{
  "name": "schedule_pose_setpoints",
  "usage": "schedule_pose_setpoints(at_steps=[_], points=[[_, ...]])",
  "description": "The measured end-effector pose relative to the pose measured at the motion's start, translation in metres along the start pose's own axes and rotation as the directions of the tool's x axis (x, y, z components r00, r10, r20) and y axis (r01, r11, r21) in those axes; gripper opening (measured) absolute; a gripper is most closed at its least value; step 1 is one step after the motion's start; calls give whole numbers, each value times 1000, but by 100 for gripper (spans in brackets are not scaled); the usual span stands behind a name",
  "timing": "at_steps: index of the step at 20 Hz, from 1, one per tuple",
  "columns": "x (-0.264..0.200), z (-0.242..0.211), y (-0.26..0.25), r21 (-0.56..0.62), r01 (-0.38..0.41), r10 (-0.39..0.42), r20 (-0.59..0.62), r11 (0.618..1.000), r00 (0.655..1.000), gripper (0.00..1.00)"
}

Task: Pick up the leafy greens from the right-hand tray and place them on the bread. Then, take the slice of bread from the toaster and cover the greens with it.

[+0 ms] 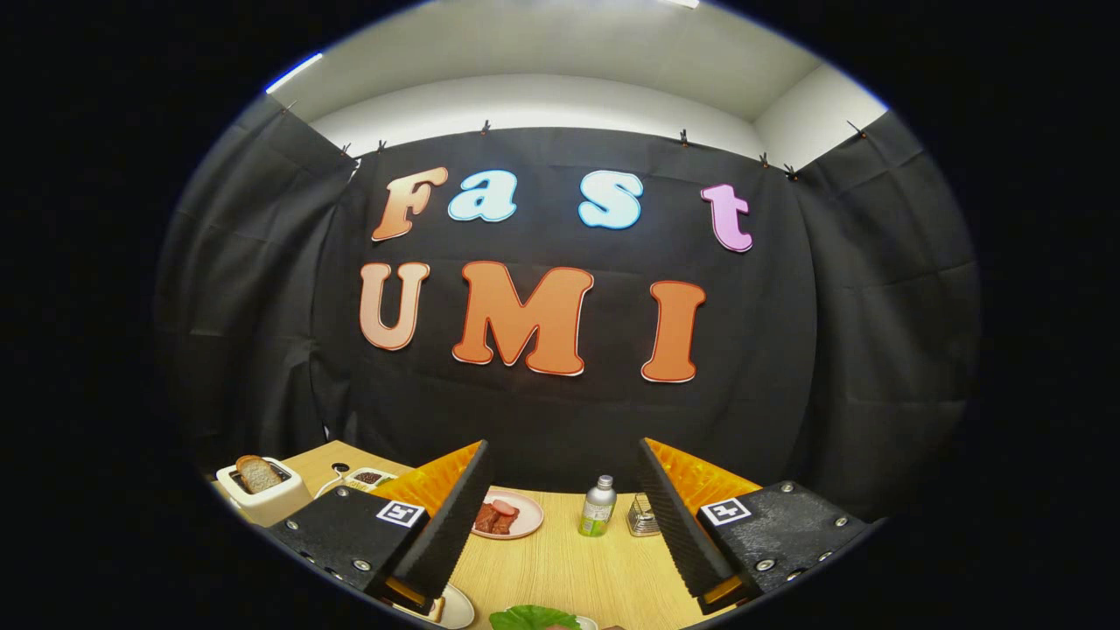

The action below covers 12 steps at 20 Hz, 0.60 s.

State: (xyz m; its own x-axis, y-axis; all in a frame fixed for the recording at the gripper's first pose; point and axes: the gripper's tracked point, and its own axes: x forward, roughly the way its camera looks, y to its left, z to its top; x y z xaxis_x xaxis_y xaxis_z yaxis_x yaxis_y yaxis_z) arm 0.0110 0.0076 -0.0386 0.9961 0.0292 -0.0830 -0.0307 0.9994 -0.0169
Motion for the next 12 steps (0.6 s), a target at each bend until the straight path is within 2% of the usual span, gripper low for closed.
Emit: schedule_pose_setpoints(at_steps=[7, 12], points=[[2, -83, 1, 7, -11, 12, -202, 1000, 979, 99], [-8, -152, 14, -7, -67, 58, -394, 998, 917, 98]])
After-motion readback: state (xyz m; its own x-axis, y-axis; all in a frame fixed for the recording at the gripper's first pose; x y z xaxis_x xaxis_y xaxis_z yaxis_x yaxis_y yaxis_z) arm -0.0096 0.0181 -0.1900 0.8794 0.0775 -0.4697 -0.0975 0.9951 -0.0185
